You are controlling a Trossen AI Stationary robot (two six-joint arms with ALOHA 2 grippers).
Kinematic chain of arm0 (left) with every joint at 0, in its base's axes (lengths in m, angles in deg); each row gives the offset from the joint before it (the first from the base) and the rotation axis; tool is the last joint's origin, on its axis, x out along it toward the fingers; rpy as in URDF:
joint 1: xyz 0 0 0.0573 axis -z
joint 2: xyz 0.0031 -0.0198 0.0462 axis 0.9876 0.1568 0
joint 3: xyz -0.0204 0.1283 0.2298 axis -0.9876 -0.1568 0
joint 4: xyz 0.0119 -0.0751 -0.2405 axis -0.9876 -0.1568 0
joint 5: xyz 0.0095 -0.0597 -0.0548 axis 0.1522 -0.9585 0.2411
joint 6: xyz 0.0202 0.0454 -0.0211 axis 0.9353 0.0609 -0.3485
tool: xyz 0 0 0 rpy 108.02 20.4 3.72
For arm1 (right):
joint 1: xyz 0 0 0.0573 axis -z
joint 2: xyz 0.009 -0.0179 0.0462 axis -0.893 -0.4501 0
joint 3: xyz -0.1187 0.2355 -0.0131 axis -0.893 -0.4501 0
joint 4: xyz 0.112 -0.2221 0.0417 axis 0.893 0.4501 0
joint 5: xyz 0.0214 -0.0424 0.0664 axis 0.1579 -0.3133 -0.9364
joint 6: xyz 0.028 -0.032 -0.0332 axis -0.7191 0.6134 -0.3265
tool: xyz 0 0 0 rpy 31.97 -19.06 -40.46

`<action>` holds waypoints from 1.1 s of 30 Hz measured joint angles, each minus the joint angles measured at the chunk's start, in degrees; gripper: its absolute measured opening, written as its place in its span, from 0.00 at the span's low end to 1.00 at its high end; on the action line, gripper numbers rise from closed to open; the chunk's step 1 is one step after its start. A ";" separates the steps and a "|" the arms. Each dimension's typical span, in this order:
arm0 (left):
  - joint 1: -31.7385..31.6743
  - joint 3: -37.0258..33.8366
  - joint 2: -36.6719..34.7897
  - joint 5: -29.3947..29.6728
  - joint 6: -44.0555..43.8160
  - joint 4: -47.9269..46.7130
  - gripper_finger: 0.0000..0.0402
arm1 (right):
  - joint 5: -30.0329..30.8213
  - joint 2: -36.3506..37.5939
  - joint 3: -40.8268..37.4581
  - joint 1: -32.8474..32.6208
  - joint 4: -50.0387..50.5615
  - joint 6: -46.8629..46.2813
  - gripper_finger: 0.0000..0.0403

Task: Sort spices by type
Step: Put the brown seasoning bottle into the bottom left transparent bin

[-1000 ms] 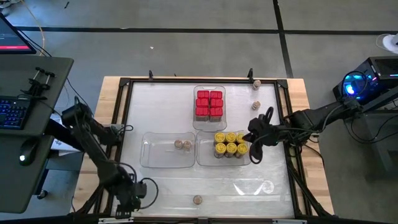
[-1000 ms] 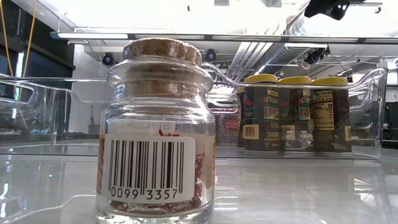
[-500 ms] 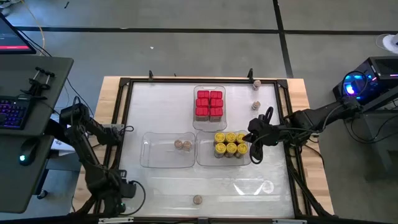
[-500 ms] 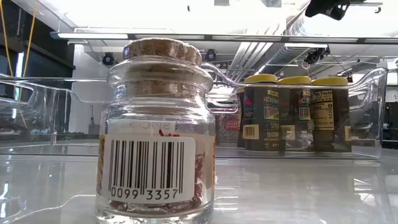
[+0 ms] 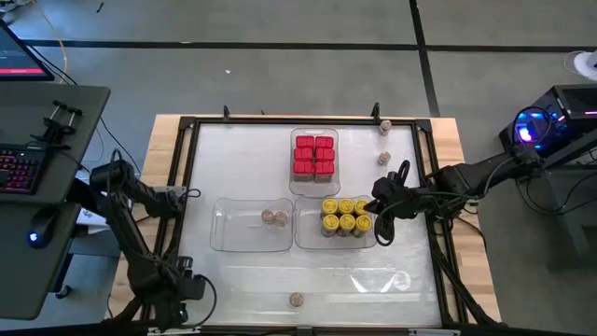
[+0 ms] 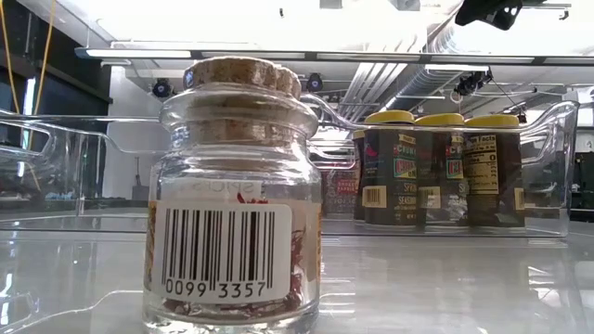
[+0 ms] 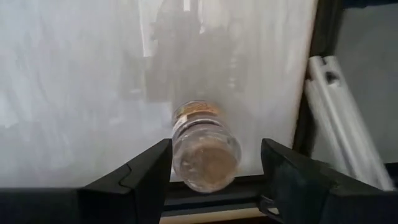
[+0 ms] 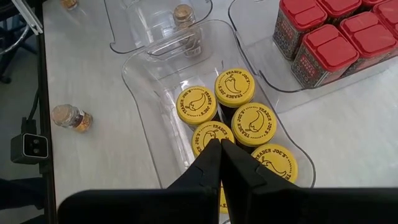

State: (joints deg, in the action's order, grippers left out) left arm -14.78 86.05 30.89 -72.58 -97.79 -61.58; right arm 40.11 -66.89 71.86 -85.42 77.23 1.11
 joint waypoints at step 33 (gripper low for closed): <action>-3.77 0.85 -8.65 -0.26 -3.95 0.29 0.36 | 0.01 0.00 0.00 0.00 -0.52 -0.33 0.00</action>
State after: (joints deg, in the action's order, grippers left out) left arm -18.56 86.90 22.24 -72.84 -101.73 -61.29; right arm 40.12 -66.89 71.86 -85.42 76.72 0.78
